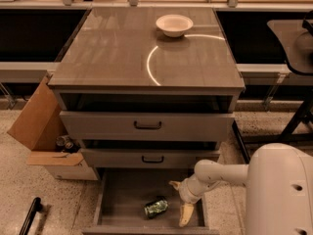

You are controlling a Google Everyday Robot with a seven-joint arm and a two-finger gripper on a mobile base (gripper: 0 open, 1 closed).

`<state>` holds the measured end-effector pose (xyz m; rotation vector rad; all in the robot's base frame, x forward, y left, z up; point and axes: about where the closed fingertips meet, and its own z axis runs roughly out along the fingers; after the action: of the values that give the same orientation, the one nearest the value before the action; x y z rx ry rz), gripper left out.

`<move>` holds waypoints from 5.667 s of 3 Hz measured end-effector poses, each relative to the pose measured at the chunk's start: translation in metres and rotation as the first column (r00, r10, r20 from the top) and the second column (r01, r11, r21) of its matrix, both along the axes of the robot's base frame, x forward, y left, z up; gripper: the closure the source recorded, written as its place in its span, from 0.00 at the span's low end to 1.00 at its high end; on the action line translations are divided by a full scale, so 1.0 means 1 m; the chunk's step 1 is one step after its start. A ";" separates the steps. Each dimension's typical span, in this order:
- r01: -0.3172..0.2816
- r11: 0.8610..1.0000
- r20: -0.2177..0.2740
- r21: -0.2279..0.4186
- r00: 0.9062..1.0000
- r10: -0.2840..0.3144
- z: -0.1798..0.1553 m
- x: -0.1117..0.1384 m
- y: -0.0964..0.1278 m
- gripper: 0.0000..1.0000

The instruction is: Pick green can from bottom drawer and place on counter

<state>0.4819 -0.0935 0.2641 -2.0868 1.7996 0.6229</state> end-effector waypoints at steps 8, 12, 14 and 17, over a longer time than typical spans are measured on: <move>-0.383 0.921 0.278 -0.074 0.879 0.388 -0.107 0.036 0.047 0.00; -0.415 0.906 0.236 -0.082 0.875 0.422 -0.141 0.033 0.071 0.19; -0.424 0.902 0.213 -0.075 0.877 0.430 -0.148 0.029 0.078 0.66; -0.333 0.943 0.306 -0.002 0.897 0.318 -0.065 0.022 0.026 1.00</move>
Offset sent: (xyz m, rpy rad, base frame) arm 0.0085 0.0120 -0.0149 -0.0083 -0.0362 0.0161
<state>0.5044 -0.0679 0.1996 -2.3217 1.2671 0.3924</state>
